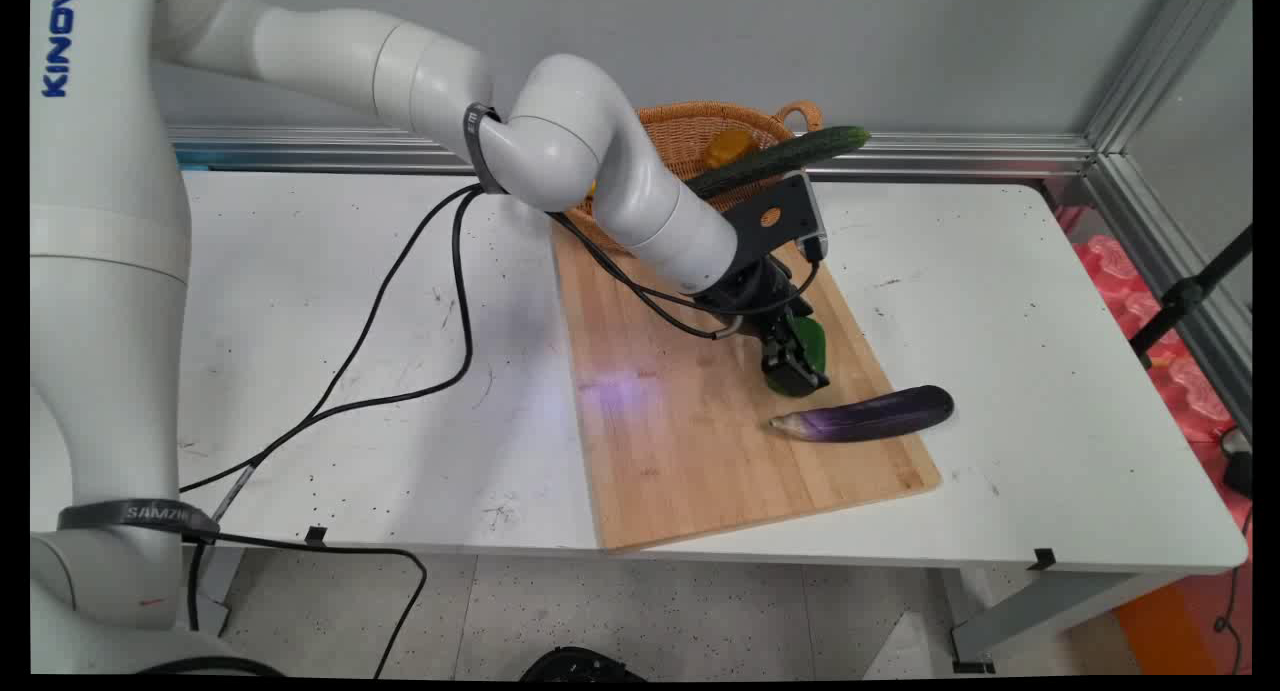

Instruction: Pick up the cucumber from the vegetable basket

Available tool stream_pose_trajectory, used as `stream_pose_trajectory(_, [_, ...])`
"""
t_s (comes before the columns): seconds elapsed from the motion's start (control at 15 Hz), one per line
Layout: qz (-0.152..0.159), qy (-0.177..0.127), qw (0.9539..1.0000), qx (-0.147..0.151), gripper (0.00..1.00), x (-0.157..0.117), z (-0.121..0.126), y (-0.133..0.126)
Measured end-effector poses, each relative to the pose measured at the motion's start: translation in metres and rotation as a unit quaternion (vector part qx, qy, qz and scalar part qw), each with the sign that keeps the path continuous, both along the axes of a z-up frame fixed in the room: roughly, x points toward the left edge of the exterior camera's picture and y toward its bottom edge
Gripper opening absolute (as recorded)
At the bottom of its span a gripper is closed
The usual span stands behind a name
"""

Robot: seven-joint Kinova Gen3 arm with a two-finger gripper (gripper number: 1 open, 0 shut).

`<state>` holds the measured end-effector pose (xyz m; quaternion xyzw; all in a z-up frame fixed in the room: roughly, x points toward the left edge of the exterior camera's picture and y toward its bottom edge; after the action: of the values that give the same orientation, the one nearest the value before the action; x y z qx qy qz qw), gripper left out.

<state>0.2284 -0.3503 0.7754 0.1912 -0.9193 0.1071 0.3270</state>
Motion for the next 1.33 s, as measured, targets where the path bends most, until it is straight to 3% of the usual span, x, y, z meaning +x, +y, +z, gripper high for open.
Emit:
stream_pose_trajectory(0.4, [-0.005, 0.017, 0.9998, 0.001, 1.00, -0.004, 0.014, -0.001])
stream_pose_trajectory(0.8, [-0.010, 0.034, 0.9994, 0.000, 1.00, 0.002, 0.054, -0.012])
stream_pose_trajectory(1.07, [-0.010, 0.027, 0.9996, -0.003, 1.00, 0.023, 0.084, -0.026])
stream_pose_trajectory(1.33, [-0.002, 0.000, 0.9999, -0.015, 1.00, 0.062, 0.107, -0.049])
